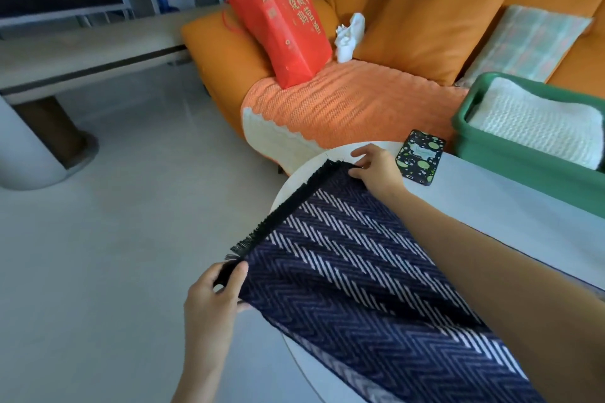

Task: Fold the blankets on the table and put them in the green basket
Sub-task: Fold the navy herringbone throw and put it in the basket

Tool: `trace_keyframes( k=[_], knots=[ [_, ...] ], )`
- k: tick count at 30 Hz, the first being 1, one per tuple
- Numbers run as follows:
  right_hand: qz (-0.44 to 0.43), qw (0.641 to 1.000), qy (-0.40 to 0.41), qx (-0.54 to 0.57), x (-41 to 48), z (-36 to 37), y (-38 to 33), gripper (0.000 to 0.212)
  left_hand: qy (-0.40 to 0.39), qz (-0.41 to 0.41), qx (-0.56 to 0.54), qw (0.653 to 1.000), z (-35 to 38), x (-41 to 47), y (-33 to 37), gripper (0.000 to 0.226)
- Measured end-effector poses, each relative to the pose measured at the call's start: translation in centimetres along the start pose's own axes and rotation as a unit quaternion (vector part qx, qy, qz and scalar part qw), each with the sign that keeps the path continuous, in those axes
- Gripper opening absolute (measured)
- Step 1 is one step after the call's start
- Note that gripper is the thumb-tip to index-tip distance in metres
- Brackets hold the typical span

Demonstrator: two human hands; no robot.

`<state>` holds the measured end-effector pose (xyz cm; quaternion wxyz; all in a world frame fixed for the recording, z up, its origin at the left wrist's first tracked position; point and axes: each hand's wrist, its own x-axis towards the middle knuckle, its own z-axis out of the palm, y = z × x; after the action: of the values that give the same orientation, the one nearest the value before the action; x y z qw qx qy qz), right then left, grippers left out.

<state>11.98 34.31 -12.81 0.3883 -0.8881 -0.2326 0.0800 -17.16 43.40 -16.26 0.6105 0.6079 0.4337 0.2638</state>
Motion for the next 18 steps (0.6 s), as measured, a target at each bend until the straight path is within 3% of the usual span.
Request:
trace_keyframes(
  k=[6,10,14,16,18],
  knots=[
    [-0.038,0.995,0.043,0.079,0.8,0.0,-1.1,0.024,0.029,0.047,0.014,0.998,-0.4,0.3,0.8,0.009],
    [-0.024,0.999,0.008,0.031,0.9,1.4,-0.3,0.022,0.030,0.039,0.057,0.997,-0.1,0.3,0.3,0.009],
    [-0.046,0.998,0.031,0.014,0.2,1.9,0.3,0.024,0.042,0.038,0.117,0.992,0.0,0.5,-0.9,0.010],
    [-0.063,0.997,0.043,0.005,-0.2,1.3,0.2,0.024,0.063,0.091,0.197,0.974,0.0,0.7,-1.0,0.029],
    [-0.071,0.996,0.051,0.006,-0.8,0.1,0.6,0.022,0.094,0.190,0.239,0.948,0.9,0.0,0.1,0.035]
  ],
)
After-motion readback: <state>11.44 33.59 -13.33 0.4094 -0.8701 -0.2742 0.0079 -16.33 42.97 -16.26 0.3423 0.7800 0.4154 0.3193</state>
